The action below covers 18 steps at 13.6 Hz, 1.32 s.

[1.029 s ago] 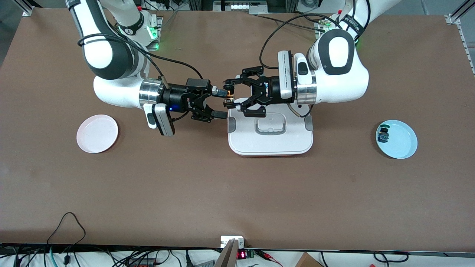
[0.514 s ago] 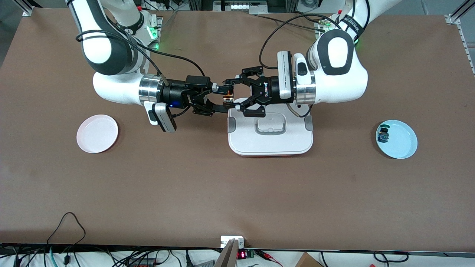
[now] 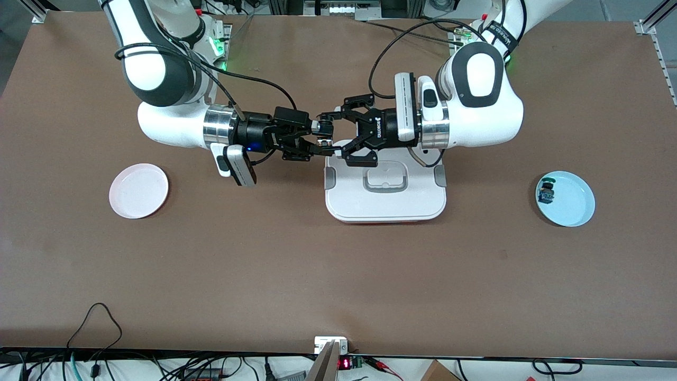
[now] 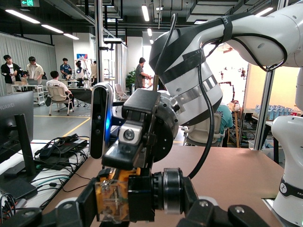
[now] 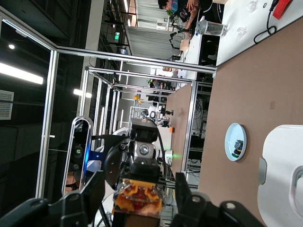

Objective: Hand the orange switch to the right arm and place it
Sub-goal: 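Grasp the orange switch with the right gripper from the left gripper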

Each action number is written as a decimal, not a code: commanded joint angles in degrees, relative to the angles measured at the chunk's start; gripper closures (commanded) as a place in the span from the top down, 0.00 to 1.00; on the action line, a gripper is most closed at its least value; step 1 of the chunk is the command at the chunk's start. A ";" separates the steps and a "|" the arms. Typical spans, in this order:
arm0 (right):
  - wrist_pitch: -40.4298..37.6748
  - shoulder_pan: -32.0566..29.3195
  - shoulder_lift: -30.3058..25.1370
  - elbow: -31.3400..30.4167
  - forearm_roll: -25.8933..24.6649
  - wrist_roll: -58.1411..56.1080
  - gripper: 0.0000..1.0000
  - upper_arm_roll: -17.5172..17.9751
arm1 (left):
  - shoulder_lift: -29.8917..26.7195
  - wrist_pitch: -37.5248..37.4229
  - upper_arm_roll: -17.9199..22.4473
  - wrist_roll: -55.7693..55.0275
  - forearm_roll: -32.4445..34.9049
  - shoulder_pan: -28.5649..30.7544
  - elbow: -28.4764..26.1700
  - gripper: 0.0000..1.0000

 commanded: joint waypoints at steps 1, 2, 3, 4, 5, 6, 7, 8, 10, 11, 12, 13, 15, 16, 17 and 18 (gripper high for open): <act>-0.08 0.37 -1.72 -1.77 1.04 -0.06 0.62 -0.21 | 1.13 0.41 -0.17 2.15 -2.33 -0.62 0.52 0.21; -0.08 0.37 -1.72 -1.77 0.96 -0.15 0.60 -0.21 | 1.57 0.41 -0.17 2.24 -2.33 -0.80 0.52 0.20; -0.08 0.29 -1.72 -1.85 0.96 -0.24 0.54 -0.29 | 1.58 0.50 -0.17 2.24 -2.33 -0.80 0.52 0.20; -0.08 0.29 -1.72 -1.85 0.96 -0.24 0.49 -0.21 | 1.58 0.50 -0.26 2.24 -2.42 -0.80 0.60 0.20; -0.08 0.20 -1.72 -1.85 0.96 -0.41 0.41 -0.29 | 1.58 0.50 -0.26 2.24 -2.33 -0.80 0.60 0.20; -0.08 0.29 -1.64 -1.94 0.96 -0.41 0.32 -0.29 | 1.58 0.50 -0.26 2.24 -2.33 -0.72 0.60 0.20; -0.08 0.20 -1.72 -1.94 0.96 -0.50 0.23 -0.29 | 1.58 0.50 -0.26 2.24 -2.42 -0.80 0.60 0.20; -0.08 0.20 -1.72 -1.94 0.96 -0.50 0.13 -0.29 | 1.58 0.50 -0.26 2.24 -2.33 -0.80 0.60 0.20; -0.08 0.20 -1.72 -1.94 0.96 -0.50 0.00 -0.29 | 1.58 0.50 -0.26 2.24 -2.42 -0.80 0.60 0.20; -0.08 0.11 -1.72 -1.94 0.96 -0.41 0.00 -0.29 | 1.58 0.50 -0.26 2.24 -2.42 -0.72 0.69 0.22; -0.08 0.11 -1.72 -1.94 0.96 -0.41 0.00 -0.29 | 1.49 0.41 -0.26 2.24 -2.42 -0.71 0.61 0.93; -0.08 0.11 -1.72 -1.85 0.96 -0.32 0.00 -0.38 | 1.49 0.41 -0.26 2.24 -2.33 -0.63 0.60 1.00; -0.08 -0.24 -1.72 -1.59 0.87 -0.24 0.00 -0.38 | 1.49 0.06 -0.17 2.24 -2.33 -0.45 0.52 1.00; -0.17 -0.33 -1.81 -1.33 0.78 0.20 0.00 -0.73 | 1.49 0.15 -0.26 2.24 -2.33 -0.36 0.52 1.00; -0.25 -1.03 -1.99 -1.24 0.43 0.38 0.00 -0.73 | 1.40 0.15 -0.26 2.24 -2.33 -0.19 0.52 1.00; -2.26 -1.90 -1.99 -1.33 0.08 0.47 0.00 -0.82 | 1.31 0.15 -0.26 2.24 -2.25 0.07 0.60 1.00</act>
